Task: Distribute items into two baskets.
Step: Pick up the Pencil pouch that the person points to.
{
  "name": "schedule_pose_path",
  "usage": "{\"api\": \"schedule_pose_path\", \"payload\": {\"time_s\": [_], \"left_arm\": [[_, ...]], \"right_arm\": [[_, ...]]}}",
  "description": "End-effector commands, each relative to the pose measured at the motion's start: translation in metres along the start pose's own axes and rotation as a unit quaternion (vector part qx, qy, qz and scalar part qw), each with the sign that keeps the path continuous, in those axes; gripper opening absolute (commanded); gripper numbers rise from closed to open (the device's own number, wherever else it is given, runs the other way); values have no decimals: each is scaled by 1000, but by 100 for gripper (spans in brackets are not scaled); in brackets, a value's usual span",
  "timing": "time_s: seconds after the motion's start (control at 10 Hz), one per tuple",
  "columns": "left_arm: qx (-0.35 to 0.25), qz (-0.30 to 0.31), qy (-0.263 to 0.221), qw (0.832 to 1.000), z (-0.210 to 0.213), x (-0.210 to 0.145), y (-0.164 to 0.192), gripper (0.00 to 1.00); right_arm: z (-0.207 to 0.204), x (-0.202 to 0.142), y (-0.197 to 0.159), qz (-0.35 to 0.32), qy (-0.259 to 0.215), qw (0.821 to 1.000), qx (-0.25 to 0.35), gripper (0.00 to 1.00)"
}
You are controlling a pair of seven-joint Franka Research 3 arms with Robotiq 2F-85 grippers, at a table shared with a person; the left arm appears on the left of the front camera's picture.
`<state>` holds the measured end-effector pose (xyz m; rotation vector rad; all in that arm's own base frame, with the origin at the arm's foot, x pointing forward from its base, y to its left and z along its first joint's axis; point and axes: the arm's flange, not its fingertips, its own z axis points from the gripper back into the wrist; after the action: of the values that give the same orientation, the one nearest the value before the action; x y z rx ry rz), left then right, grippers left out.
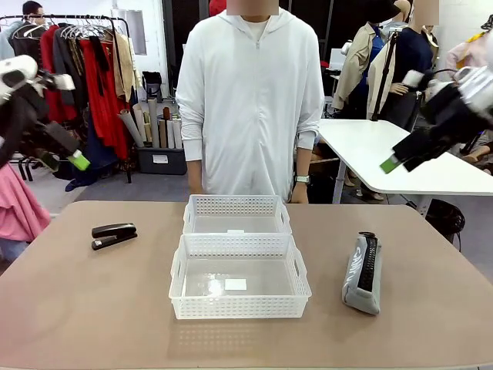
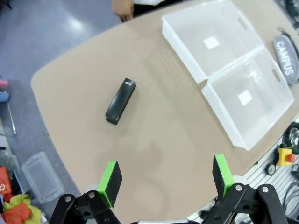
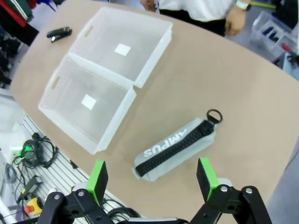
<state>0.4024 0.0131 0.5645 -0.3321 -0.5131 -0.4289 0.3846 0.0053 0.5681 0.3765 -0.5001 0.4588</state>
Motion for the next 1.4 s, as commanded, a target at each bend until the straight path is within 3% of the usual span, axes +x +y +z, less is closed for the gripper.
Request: {"api": "schedule_pose_path", "payload": {"time_s": [0.0, 0.4, 0.6, 0.9, 1.3], "left_arm": [[-18, -24, -16, 999, 14, -35, 10, 100], [-54, -9, -44, 998, -3, -72, 62, 100], [-75, 2, -106, 991, 1, -87, 82, 100], [-76, 14, -135, 988, 14, -97, 94, 100], [-80, 8, -151, 985, 21, -91, 87, 100]], "right_arm": [[20, -22, -12, -7, -31, 999, 21, 100], [25, -54, -60, -10, -41, 997, 61, 100], [25, -79, -85, -5, -73, 993, 87, 100], [39, -108, -88, 5, -89, 992, 87, 100], [44, -109, -82, 21, -96, 991, 93, 100]]}}
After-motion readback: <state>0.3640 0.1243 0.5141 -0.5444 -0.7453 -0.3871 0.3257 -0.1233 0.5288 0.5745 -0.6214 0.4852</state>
